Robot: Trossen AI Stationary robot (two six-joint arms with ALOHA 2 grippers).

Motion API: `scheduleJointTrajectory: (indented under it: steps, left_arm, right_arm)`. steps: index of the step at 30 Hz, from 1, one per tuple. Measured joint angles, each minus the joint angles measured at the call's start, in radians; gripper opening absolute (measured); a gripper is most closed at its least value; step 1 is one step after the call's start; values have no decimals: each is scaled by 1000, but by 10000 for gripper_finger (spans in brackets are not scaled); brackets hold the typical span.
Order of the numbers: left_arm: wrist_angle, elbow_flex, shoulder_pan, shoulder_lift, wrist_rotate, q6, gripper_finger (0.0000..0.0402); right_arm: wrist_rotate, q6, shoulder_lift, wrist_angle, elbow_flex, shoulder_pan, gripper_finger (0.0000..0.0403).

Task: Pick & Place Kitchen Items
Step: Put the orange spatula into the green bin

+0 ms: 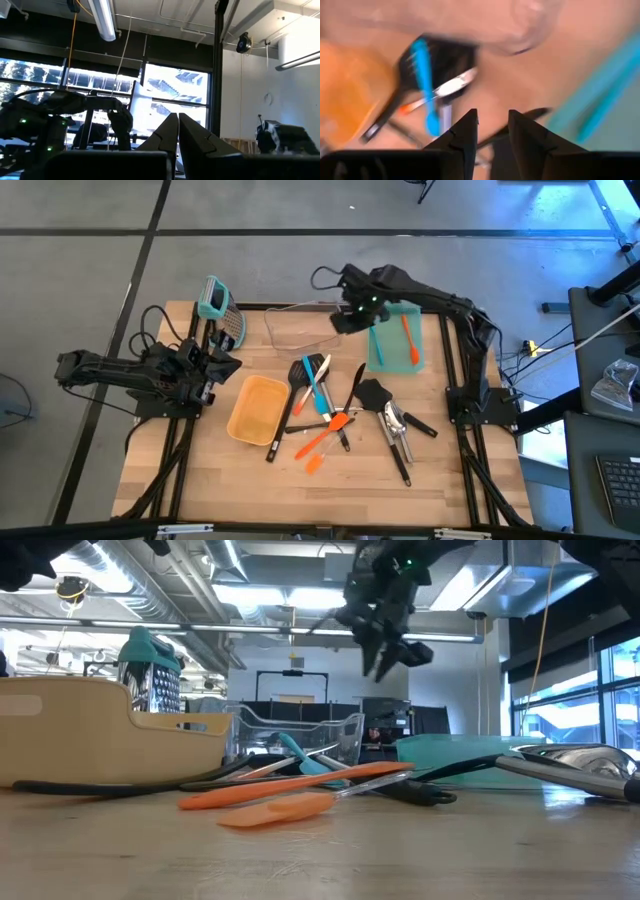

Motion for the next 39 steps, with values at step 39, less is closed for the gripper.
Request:
scheduleJointTrajectory:
  steps: [39]
  left_arm:
    - [-1, 0, 0, 0, -6, -2, 8]
  right_arm:
    - [356, -787, 48, 300, -27, 692, 113]
